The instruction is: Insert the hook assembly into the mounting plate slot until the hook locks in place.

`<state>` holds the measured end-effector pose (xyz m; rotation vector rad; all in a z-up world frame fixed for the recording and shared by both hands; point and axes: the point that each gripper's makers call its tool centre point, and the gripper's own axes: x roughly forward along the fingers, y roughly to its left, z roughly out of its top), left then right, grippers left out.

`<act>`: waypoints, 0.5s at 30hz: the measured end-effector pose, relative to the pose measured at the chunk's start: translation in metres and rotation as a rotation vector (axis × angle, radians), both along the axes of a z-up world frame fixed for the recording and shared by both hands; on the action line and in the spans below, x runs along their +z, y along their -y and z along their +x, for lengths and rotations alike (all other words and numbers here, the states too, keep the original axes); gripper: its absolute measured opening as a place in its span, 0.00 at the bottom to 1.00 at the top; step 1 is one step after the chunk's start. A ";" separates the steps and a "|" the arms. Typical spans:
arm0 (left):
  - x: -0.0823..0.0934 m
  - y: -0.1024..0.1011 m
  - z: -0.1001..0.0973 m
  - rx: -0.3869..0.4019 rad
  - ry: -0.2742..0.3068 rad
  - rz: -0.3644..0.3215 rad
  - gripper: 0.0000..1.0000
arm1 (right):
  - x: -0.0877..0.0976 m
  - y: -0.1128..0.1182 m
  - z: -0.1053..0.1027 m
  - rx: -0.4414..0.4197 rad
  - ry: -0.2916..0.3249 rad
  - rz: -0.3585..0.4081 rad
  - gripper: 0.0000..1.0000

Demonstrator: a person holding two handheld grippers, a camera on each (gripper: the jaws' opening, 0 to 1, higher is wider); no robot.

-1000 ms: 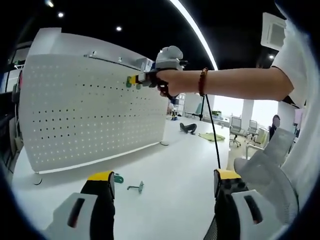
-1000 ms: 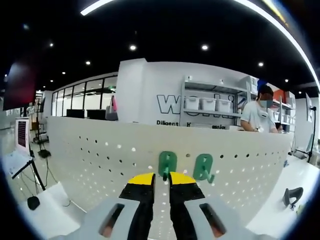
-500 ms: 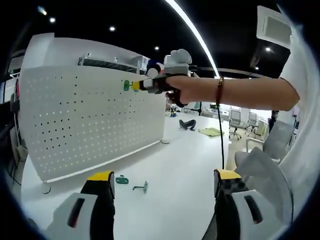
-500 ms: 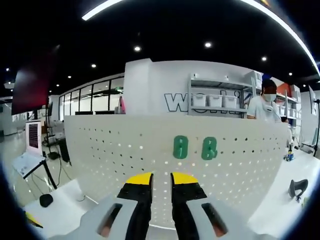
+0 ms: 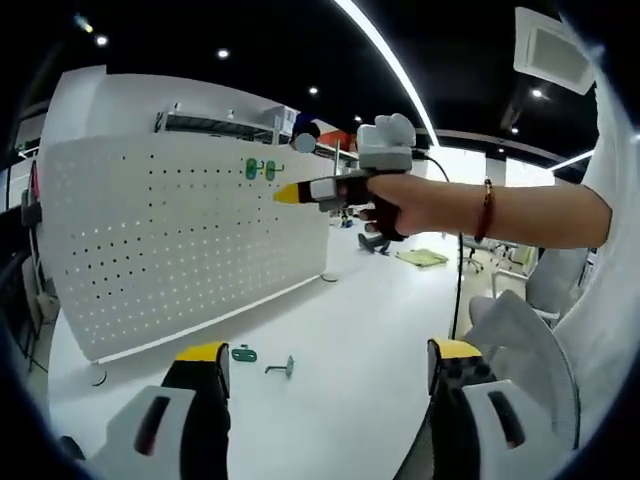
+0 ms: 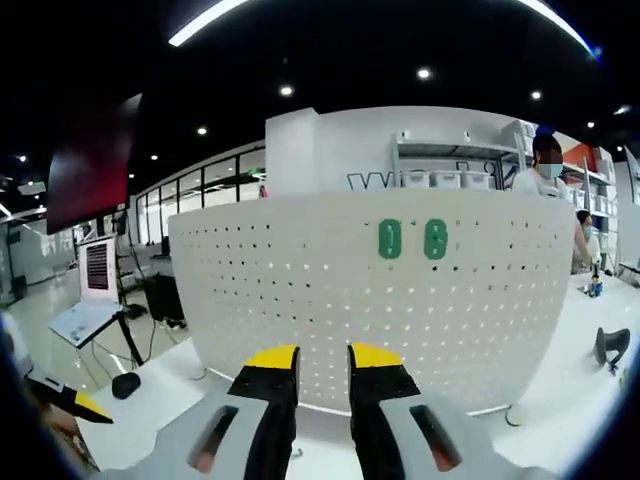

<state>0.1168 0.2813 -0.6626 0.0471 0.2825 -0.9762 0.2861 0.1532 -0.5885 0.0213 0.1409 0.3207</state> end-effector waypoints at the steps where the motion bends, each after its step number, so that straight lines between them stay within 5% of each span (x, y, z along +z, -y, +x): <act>1: 0.002 0.001 0.001 0.001 0.005 -0.010 0.83 | -0.001 -0.002 -0.002 0.007 0.000 0.000 0.19; 15: -0.007 0.013 -0.007 -0.079 -0.010 -0.019 0.81 | -0.001 -0.005 -0.029 0.033 0.006 -0.014 0.19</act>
